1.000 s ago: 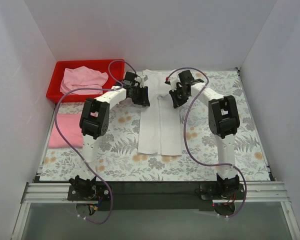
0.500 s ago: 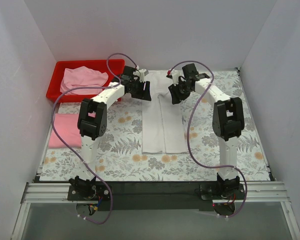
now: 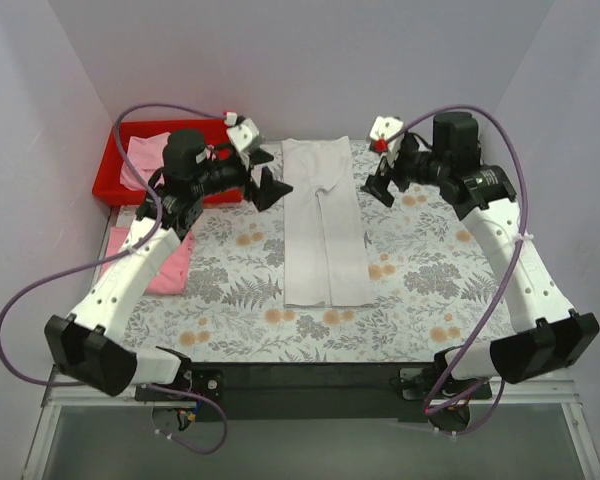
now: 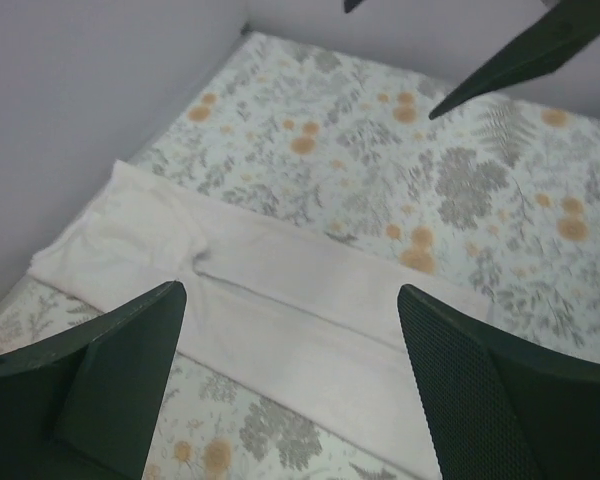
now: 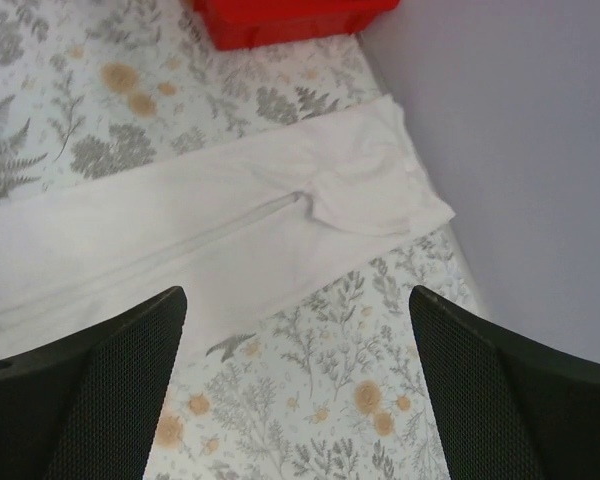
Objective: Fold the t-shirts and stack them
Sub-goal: Fold the tshirt
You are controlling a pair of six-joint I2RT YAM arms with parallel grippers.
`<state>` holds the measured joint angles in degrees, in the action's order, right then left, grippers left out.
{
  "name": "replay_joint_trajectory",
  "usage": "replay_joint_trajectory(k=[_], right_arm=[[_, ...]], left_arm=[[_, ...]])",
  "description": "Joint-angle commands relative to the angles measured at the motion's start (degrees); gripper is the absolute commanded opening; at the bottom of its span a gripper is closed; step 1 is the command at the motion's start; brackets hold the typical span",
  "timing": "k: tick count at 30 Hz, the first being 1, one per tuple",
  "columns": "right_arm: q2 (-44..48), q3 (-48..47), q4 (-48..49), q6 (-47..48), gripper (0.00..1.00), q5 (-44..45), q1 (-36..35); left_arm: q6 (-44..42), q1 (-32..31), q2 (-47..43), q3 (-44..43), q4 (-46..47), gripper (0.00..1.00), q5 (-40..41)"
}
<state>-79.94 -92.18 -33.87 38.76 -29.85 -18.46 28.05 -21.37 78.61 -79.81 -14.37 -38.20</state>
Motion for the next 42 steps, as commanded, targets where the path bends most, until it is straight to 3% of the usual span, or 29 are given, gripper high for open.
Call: replay_joint_trajectory(k=[1,4,7,9,13,18,32,36,39,42], right_arm=[[3.6,10.5,-7.0,11.8,0.98,-3.6,-2.1],[9.4,26.8,-8.4,16.7,0.95,-0.8,-7.5],[13.3,35.4,-7.6,19.7,0.88,3.2,-11.9],[13.8,41.2,-6.8,19.4,0.74,3.8,-15.1],[12.7,48.2,1.0,17.5,0.57,7.3,-18.8],[8.6,51.0,4.9,19.1,0.46,8.7,-19.8],[2.5,57.1,13.3,18.7,0.46,11.7,-19.9],[2.2,58.3,14.0,18.5,0.4,12.0,-20.0],[1.7,58.7,13.9,17.8,0.34,12.1,-19.9],[1.1,59.5,13.7,17.7,0.27,12.5,-20.0]], left_arm=[[-10.4,-4.9,-2.2,12.2,-5.7,0.87,-2.0],[-13.4,-10.1,-8.5,24.4,-6.5,0.87,0.9],[-14.4,-15.4,-12.3,32.6,-3.0,0.82,4.0],[-13.8,-18.1,-12.9,38.1,-0.1,0.77,4.6],[-15.4,-21.8,-10.1,43.1,5.5,0.63,8.1],[-19.7,-24.8,-3.7,43.9,9.4,0.55,11.8],[-23.6,-25.2,4.9,46.8,16.7,0.49,13.9],[-25.1,-25.2,8.2,47.5,17.6,0.44,16.0],[-25.4,-25.2,9.0,47.0,17.2,0.37,16.3],[-26.1,-25.2,10.2,46.1,15.2,0.21,16.0]])
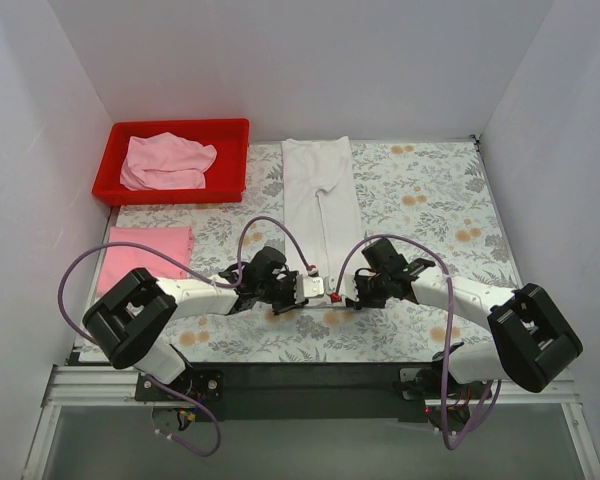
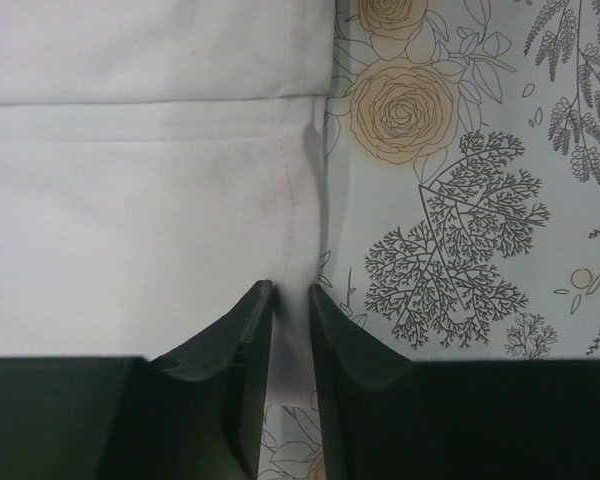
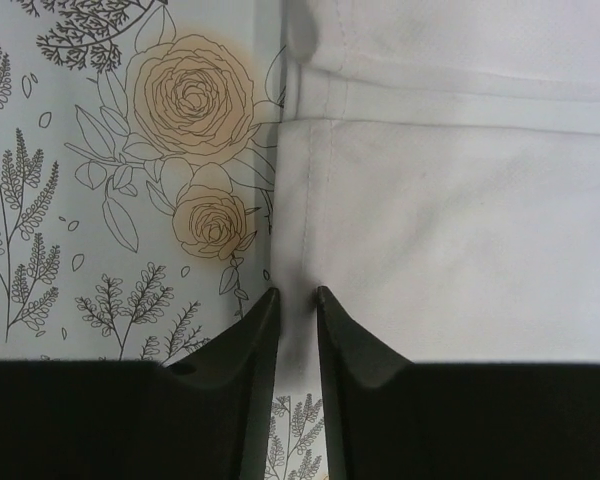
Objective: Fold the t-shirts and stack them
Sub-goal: Fold the tshirt
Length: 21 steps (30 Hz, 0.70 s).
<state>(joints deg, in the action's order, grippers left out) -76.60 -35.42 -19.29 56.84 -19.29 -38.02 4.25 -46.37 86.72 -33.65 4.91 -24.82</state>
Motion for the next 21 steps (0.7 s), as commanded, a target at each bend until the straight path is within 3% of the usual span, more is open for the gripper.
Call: replay_joint_trajectory(k=[1,5,8,17,21], right_arm=[[-2.4,3.2,-0.8,-0.2,0.24,2.5,-0.4],[-3.1,3.5,-1.5,-0.2,0.08,2.5,-0.3],[-2.5,2.3,-2.7,-1.9,0.02,1.4,-0.6],[11.9,0.4,-12.8,-8.8,0.01,-8.5,-7.8],[16.0,-1.0,-15.1,-8.1,0.01,-7.8,-7.8]], left_arm=[[-2.4,-0.2,2.7,-0.4,-4.6,0.19,2.4],[-2.9,-0.2,2.8,-0.8,-6.6,0.05,2.0],[-2.4,-0.2,1.0,-1.1,-6.8,0.02,0.1],[1.3,-3.7,-14.0,-1.2,-15.4,0.0,-9.4],[4.4,-4.3,-18.5,-1.4,-19.2,0.0,-9.9]])
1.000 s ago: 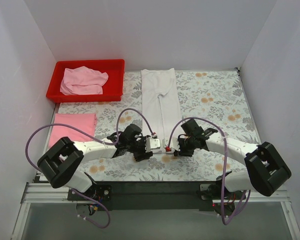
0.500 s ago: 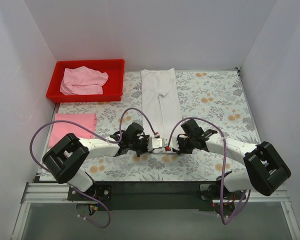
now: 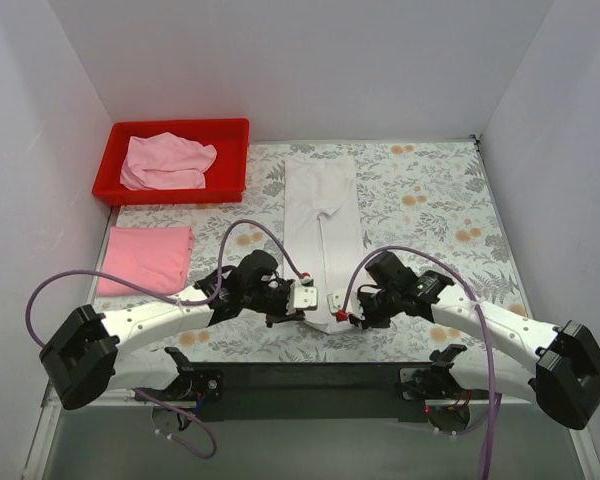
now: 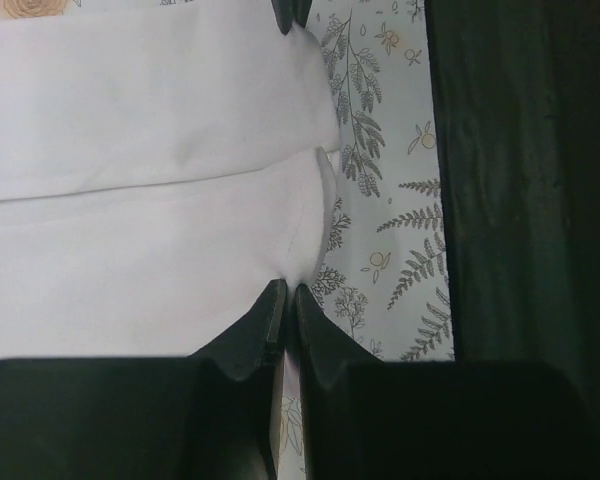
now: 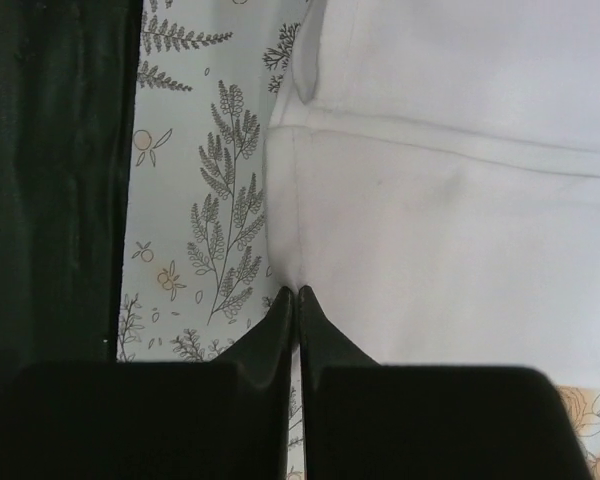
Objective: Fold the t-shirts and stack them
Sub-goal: Fold the tshirt
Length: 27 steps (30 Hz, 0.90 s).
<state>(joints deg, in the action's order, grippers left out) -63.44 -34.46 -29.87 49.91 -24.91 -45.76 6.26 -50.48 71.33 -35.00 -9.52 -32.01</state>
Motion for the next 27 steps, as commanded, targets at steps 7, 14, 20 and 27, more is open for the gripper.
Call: replay_joint_trajectory(k=[7,14,20,27], right_arm=[[0.1,-9.2,-5.3,2.6,0.01,0.5,2.2],[-9.8,-18.4,-5.0,10.6,0.01,-0.7,7.5],[-19.5,-25.8,-4.1,15.5,0.01,-1.8,13.9],[-29.3,-35.2,-3.9,20.2,0.01,-2.1,18.6]], left_arm=[[-3.8,6.5,-3.0,-4.4,-5.7,0.0,-4.5],[-12.7,14.5,6.2,-12.2,-4.7,0.0,-6.8],[-18.2,20.8,16.4,-20.3,-2.9,0.0,-8.6],[-21.7,25.2,28.0,-31.2,-2.4,0.0,-9.7]])
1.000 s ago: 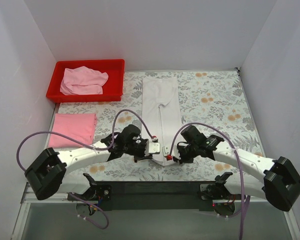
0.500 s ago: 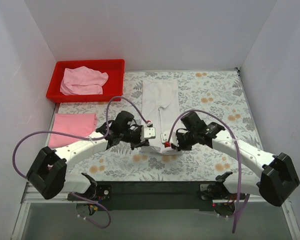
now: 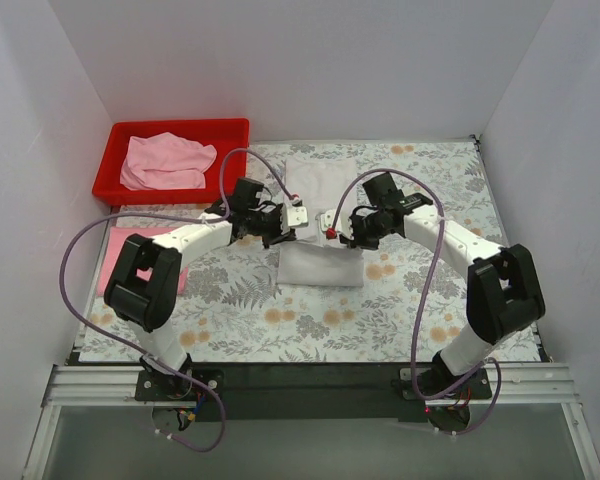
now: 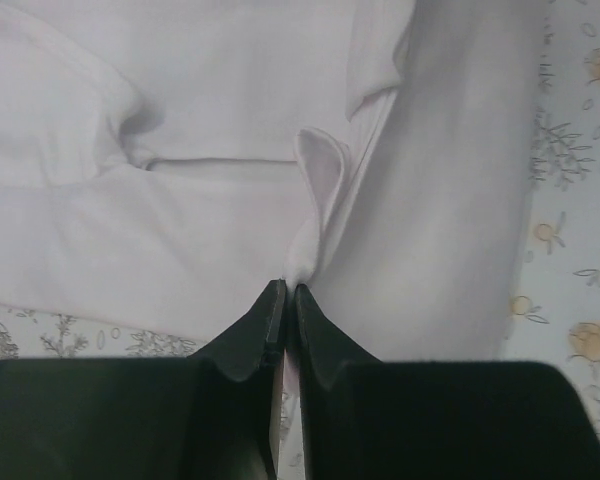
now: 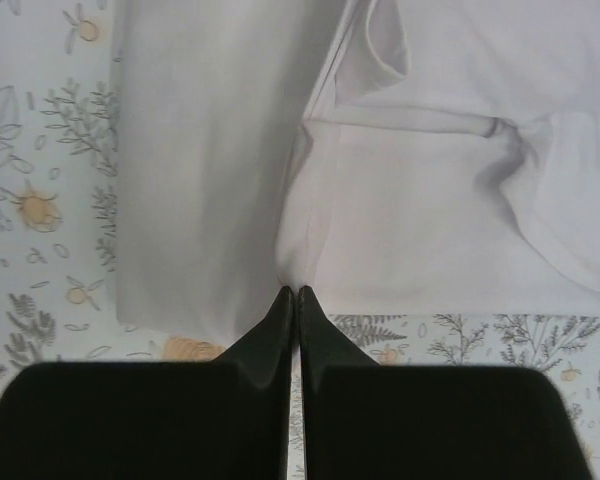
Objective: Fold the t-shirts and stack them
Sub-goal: Fold the tshirt
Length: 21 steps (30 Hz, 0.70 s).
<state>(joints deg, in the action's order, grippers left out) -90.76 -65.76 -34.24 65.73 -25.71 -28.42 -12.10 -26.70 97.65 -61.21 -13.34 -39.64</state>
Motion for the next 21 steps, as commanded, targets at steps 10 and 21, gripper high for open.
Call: replay_joint_trajectory(k=[10,21], right_arm=[[-16.3,-17.4,0.3,7.0,0.01,-1.9,5.0],[-23.7,-24.9,0.8,4.7,0.16,0.9,5.1]], left_arm=[[-5.6,5.5,13.2,-16.3,0.9,0.0,-2.1],[-3.1,6.2,17.7,-17.7,6.6,0.12,1.5]])
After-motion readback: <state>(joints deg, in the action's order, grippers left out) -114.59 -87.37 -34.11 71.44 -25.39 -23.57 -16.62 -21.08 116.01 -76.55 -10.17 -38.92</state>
